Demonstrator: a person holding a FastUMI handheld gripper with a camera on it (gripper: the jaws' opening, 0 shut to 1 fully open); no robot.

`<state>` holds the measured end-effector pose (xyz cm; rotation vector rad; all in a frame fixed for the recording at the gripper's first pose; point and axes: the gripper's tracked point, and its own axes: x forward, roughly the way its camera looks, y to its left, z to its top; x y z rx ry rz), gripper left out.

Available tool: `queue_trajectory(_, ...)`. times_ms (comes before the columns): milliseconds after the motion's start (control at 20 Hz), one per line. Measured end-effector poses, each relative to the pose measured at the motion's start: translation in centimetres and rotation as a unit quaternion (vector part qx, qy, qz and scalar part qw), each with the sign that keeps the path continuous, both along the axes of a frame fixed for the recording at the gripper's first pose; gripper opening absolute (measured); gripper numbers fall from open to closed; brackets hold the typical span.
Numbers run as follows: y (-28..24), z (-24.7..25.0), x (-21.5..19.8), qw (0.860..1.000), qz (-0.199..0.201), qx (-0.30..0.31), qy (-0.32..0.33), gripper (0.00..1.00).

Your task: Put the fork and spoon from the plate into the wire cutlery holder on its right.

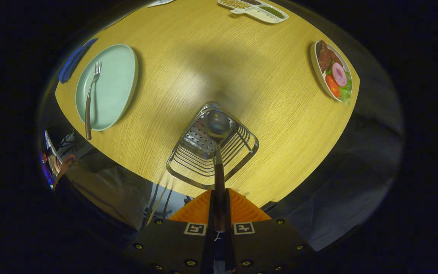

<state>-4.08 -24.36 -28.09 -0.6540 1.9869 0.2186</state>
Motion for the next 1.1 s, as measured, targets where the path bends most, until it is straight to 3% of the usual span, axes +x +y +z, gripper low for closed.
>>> queue_trajectory(100, -0.1, 1.0, 0.3, 1.0, -0.003, 0.005, -0.02, 0.15)
queue_trajectory(200, 0.1, 1.9, 0.4, 0.999, -0.013, 0.016, -0.038, 0.27)
queue_trajectory(450, 3.1, 4.5, 0.4, 0.994, -0.035, 0.058, -0.091, 0.27)
queue_trajectory(650, 7.3, 4.8, 0.2, 0.99, -0.029, 0.089, -0.102, 0.27)
queue_trajectory(1100, 21.7, -0.6, -3.0, 0.983, 0.005, 0.171, -0.062, 0.27)
